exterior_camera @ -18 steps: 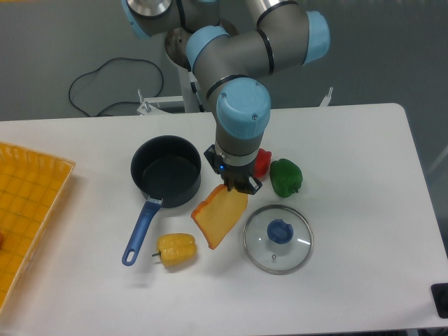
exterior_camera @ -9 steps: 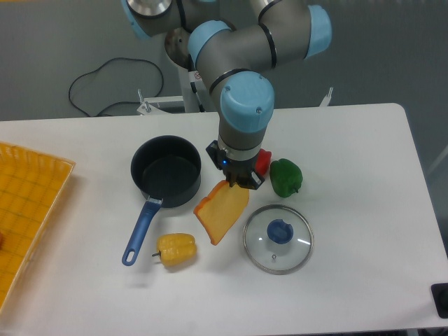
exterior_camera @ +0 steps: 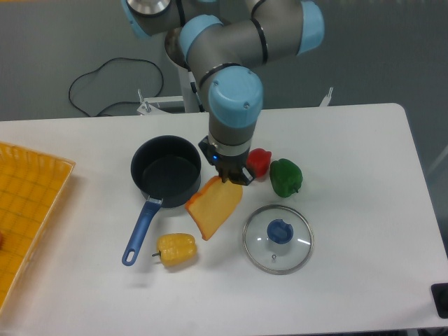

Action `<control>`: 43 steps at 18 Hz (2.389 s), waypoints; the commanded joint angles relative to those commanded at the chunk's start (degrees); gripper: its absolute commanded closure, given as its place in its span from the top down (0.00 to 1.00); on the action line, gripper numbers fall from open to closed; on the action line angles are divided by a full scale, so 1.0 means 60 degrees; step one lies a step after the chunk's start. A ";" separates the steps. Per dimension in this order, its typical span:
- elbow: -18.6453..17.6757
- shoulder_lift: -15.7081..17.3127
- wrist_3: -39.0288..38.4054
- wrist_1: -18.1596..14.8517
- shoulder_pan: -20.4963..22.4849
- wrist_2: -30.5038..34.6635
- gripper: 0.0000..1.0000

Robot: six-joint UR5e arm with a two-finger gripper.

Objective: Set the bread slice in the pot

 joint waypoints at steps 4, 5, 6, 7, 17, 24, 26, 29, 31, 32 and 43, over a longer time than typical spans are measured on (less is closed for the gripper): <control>-0.0556 0.0322 -0.0014 -0.0132 -0.0600 0.0190 0.00; -0.0688 0.0367 -0.0044 -0.0190 -0.0790 0.0263 0.00; -0.0791 0.0410 -0.0058 -0.0277 -0.0937 0.0322 0.00; -0.0836 0.0454 -0.0059 -0.0336 -0.0997 0.0322 0.00; -0.1334 0.0689 0.0029 -0.0396 -0.1349 0.0571 0.00; -0.1510 0.0923 0.0643 -0.0410 -0.1334 0.0571 0.00; -0.1583 0.0953 0.0703 -0.0410 -0.1334 0.0586 0.00; -0.1613 0.0968 0.0732 -0.0425 -0.1305 0.0586 0.00; -0.1613 0.1011 0.0732 -0.0410 -0.1290 0.0586 0.00; -0.1598 0.0982 0.0732 -0.0396 -0.1261 0.0586 0.00; -0.1627 0.0909 0.0732 -0.0366 -0.1319 0.0835 0.00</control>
